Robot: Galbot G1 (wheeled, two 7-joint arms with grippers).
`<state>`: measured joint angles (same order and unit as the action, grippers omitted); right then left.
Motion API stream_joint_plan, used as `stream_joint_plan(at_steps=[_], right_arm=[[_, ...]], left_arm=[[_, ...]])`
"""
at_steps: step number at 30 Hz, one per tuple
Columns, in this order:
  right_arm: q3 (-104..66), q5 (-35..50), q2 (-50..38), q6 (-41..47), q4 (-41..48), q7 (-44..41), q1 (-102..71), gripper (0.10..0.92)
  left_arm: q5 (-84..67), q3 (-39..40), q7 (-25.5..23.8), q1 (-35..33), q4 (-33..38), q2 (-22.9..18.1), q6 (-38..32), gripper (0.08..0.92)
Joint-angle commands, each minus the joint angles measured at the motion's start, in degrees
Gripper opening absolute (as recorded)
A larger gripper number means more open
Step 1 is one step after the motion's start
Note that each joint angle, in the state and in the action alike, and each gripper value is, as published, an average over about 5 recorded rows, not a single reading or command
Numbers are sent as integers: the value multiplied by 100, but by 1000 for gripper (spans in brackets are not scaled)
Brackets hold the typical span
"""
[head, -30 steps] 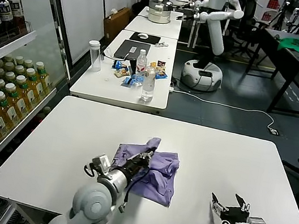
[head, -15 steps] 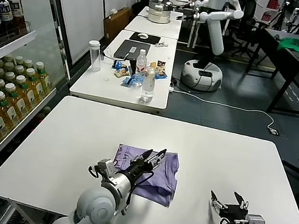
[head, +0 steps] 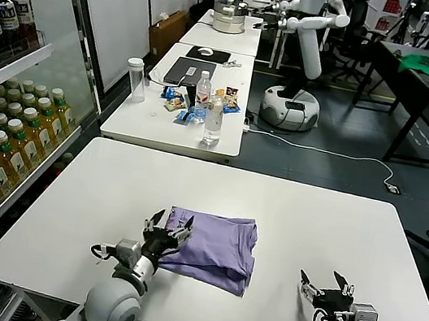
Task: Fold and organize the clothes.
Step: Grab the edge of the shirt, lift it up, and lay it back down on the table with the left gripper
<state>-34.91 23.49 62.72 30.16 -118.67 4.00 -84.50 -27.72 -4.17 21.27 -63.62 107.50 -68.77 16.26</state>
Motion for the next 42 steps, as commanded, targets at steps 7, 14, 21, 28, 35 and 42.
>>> stream_joint_plan(at_steps=[7, 14, 21, 28, 35, 42], right_arm=[[-49, 12, -34, -19, -22, -12, -53, 823], [-38, 34, -59, -18, -9, -9, -11, 823], [-24, 34, -60, -15, 3, -2, 18, 823], [-30, 35, -56, -15, -1, 2, 20, 823], [-50, 35, -37, -15, -20, 6, -4, 823], [-92, 59, -56, -21, -47, 6, -32, 823]], left_arm=[[1213, 190, 304, 47, -851, -111, 391, 823], [1081, 247, 348, 95, -992, -128, 449, 823], [575, 237, 329, 90, -911, -87, 438, 779], [-56, 184, 201, 101, -846, -93, 298, 585], [-965, -135, 175, 160, -722, -18, 81, 386], [-2211, -930, 165, -15, 27, 322, -6, 182]])
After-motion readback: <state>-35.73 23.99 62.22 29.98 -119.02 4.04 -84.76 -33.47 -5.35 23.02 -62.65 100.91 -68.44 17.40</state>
